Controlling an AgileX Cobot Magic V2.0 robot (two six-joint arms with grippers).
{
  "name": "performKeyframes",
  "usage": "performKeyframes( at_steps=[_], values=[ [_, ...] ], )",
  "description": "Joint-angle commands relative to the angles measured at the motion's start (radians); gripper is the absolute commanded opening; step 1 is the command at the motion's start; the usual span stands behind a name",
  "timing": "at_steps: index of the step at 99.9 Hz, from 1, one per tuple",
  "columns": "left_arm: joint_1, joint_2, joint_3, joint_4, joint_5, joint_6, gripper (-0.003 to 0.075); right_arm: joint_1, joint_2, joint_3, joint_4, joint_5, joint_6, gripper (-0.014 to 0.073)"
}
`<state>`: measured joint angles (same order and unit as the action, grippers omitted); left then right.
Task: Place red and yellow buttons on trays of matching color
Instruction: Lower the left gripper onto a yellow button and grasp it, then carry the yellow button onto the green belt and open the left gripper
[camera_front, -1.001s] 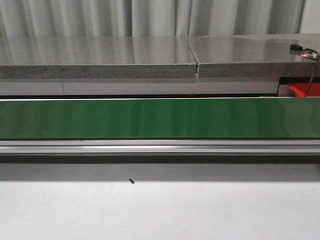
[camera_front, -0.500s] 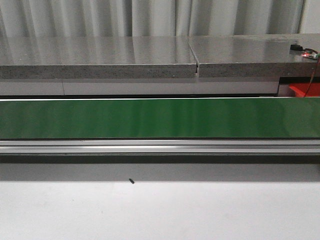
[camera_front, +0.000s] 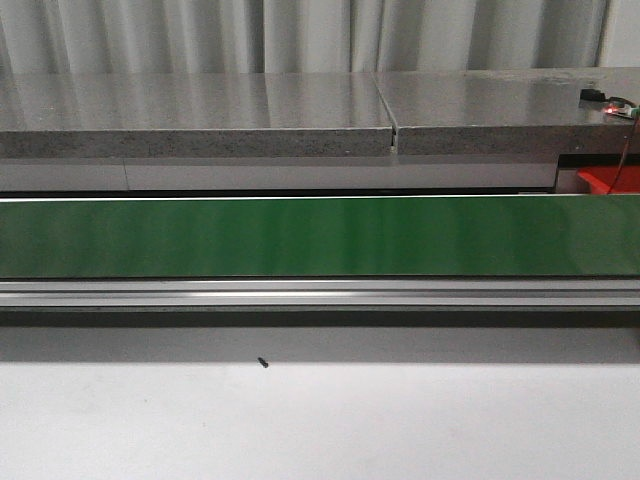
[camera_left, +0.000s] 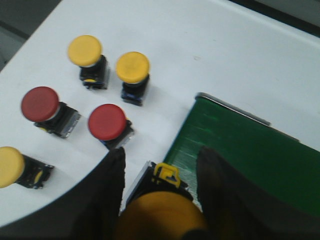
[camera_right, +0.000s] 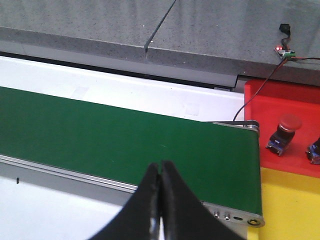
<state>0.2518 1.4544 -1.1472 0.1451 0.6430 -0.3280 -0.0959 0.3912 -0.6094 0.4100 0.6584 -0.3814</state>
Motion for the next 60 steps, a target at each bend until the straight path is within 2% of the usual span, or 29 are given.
performKeyframes(
  at_steps=[1, 16, 33, 60],
  values=[
    [-0.052, -0.023, -0.067, -0.005, -0.018, 0.017, 0.0009, 0.001, 0.005, -0.022, 0.021, -0.063, -0.004, -0.0068],
    [-0.104, -0.008, -0.088, -0.013, -0.027, 0.017, 0.0009, 0.001, 0.005, -0.022, 0.021, -0.063, -0.004, -0.0068],
    [-0.106, 0.029, -0.088, -0.078, -0.031, 0.017, 0.0009, 0.001, 0.005, -0.022, 0.021, -0.063, -0.004, -0.0068],
    [-0.106, 0.113, -0.088, -0.093, -0.023, 0.017, 0.0009, 0.001, 0.005, -0.022, 0.021, -0.063, -0.004, -0.0068]
  ],
)
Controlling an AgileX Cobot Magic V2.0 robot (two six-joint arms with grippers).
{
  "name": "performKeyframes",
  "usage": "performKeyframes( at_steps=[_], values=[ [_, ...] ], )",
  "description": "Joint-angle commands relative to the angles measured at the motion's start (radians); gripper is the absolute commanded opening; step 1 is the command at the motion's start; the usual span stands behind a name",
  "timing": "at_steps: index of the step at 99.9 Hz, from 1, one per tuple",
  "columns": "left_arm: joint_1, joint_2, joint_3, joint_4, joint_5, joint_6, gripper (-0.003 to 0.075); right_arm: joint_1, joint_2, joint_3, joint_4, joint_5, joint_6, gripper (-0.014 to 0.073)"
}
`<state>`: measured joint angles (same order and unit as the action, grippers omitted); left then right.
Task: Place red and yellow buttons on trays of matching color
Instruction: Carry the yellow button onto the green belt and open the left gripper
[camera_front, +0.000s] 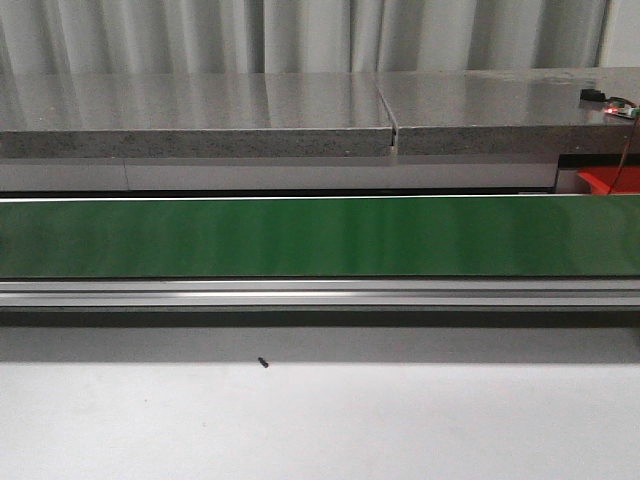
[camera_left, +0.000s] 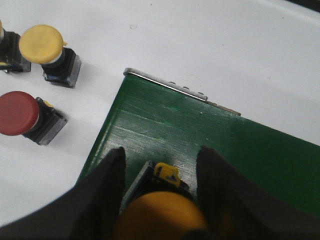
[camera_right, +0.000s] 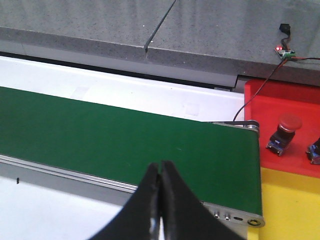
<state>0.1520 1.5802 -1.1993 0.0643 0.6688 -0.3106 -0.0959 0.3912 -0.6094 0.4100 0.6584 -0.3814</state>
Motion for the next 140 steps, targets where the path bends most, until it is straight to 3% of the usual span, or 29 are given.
performKeyframes(
  at_steps=[1, 40, 64, 112, 119, 134, 140],
  values=[
    [-0.007, -0.011, -0.036, -0.015, -0.049, -0.001, 0.0009, 0.001, 0.005, -0.022, 0.021, -0.063, -0.004, -0.0068],
    [-0.007, 0.057, -0.036, -0.036, -0.012, -0.001, 0.0016, 0.001, 0.005, -0.022, 0.021, -0.063, -0.004, -0.0068],
    [-0.007, 0.053, -0.036, -0.079, 0.0, 0.095, 0.0138, 0.001, 0.005, -0.022, 0.021, -0.063, -0.004, -0.0068],
    [-0.007, 0.051, -0.036, -0.1, -0.01, 0.093, 0.0153, 0.001, 0.005, -0.022, 0.021, -0.063, -0.004, -0.0068],
    [-0.007, 0.051, -0.036, -0.1, -0.01, 0.096, 0.0233, 0.001, 0.005, -0.022, 0.021, -0.063, -0.004, -0.0068],
    [-0.007, 0.051, -0.036, -0.111, -0.008, 0.096, 0.0583, 0.001, 0.005, -0.022, 0.021, -0.063, -0.004, -0.0068],
    [-0.007, 0.05, -0.036, -0.12, -0.006, 0.096, 0.0666, 0.001, 0.005, -0.022, 0.021, -0.063, -0.004, -0.0068]
  ],
)
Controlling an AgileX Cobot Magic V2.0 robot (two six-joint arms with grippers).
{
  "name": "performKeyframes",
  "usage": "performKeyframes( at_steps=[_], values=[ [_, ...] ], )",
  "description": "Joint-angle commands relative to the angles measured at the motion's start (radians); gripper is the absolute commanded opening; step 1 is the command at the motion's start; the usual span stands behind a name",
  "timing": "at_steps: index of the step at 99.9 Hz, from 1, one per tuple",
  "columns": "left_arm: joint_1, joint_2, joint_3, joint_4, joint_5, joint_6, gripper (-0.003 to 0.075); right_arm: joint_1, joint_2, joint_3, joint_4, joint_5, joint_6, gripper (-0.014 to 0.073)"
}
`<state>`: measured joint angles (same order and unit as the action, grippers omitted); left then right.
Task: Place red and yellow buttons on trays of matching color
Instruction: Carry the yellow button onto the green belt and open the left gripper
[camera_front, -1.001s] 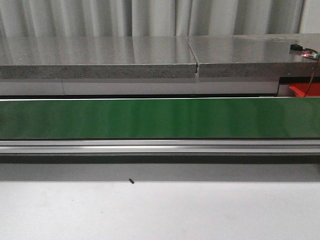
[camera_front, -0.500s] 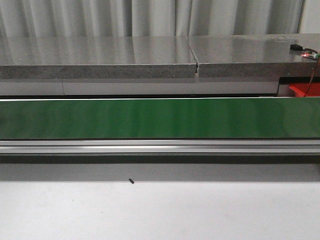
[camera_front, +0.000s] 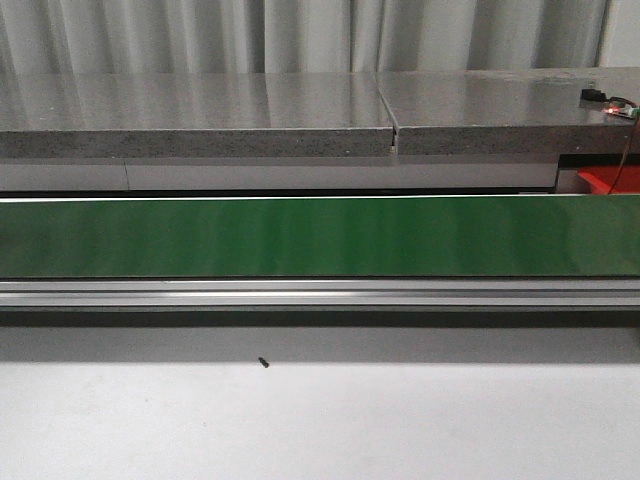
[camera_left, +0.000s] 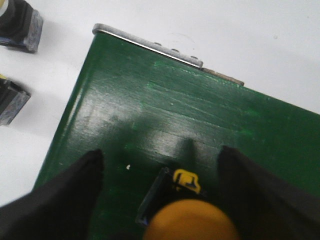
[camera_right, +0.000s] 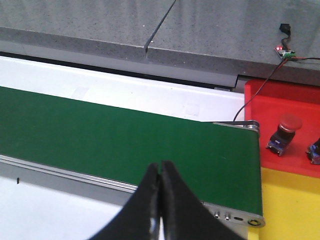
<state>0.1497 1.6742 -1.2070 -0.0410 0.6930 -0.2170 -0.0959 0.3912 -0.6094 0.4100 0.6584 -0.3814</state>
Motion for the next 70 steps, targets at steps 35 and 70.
performKeyframes(
  at_steps=[35, 70],
  values=[
    [-0.004, -0.145, -0.086, -0.016, -0.027, 0.002, 0.0692, 0.001, 0.005, -0.022, 0.021, -0.063, -0.004, -0.0068],
    [0.17, -0.211, -0.097, 0.012, 0.02, -0.025, 0.0692, 0.001, 0.005, -0.022, 0.021, -0.063, -0.004, -0.0068]
  ],
)
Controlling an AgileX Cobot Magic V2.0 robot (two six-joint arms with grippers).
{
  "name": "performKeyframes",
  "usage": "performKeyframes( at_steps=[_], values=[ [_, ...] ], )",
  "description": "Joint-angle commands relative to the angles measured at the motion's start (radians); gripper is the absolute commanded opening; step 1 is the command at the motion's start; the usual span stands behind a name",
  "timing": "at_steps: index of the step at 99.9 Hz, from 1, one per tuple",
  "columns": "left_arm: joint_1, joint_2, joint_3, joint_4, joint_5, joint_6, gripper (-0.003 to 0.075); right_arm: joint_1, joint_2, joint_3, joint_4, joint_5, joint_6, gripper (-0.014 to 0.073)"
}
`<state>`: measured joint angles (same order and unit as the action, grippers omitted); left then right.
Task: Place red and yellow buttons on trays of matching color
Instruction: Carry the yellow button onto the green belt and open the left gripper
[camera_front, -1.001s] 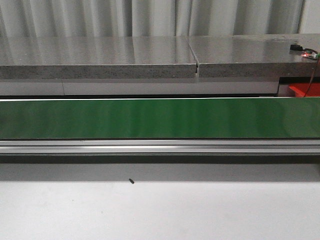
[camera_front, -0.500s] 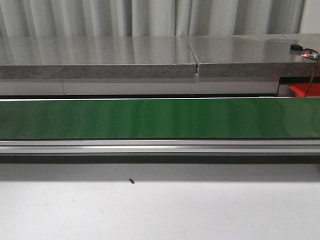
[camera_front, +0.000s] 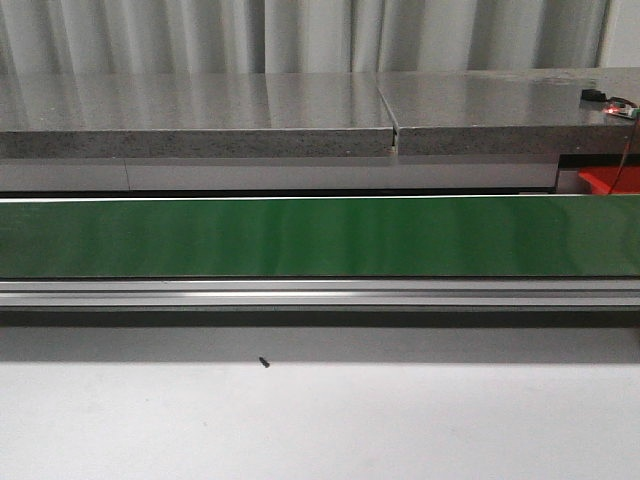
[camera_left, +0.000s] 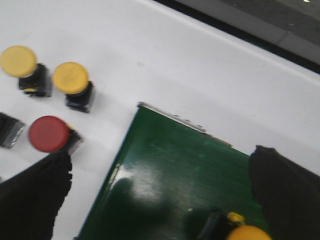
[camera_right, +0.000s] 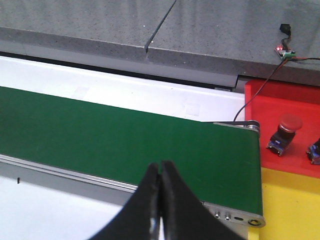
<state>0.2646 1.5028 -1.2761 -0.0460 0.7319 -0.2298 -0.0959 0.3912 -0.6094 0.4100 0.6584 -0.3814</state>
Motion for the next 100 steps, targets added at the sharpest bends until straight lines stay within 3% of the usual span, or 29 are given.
performKeyframes(
  at_steps=[1, 16, 41, 66, 100],
  values=[
    [0.067, -0.04, -0.028, 0.02, -0.016, -0.012, 0.0692, 0.001, 0.005, -0.022, 0.021, -0.063, -0.004, -0.0068],
    [0.189, -0.04, -0.028, 0.088, -0.007, -0.012, 0.0692, 0.001, 0.005, -0.022, 0.021, -0.063, -0.004, -0.0068],
    [0.358, -0.034, -0.001, 0.046, -0.024, -0.017, 0.0692, 0.001, 0.005, -0.022, 0.021, -0.063, -0.004, -0.0068],
    [0.39, -0.027, 0.09, 0.046, -0.133, -0.04, 0.0692, 0.001, 0.005, -0.022, 0.021, -0.063, -0.004, -0.0068],
    [0.39, 0.08, 0.1, 0.056, -0.15, -0.04, 0.0692, 0.001, 0.005, -0.022, 0.021, -0.063, -0.004, -0.0068]
  ],
)
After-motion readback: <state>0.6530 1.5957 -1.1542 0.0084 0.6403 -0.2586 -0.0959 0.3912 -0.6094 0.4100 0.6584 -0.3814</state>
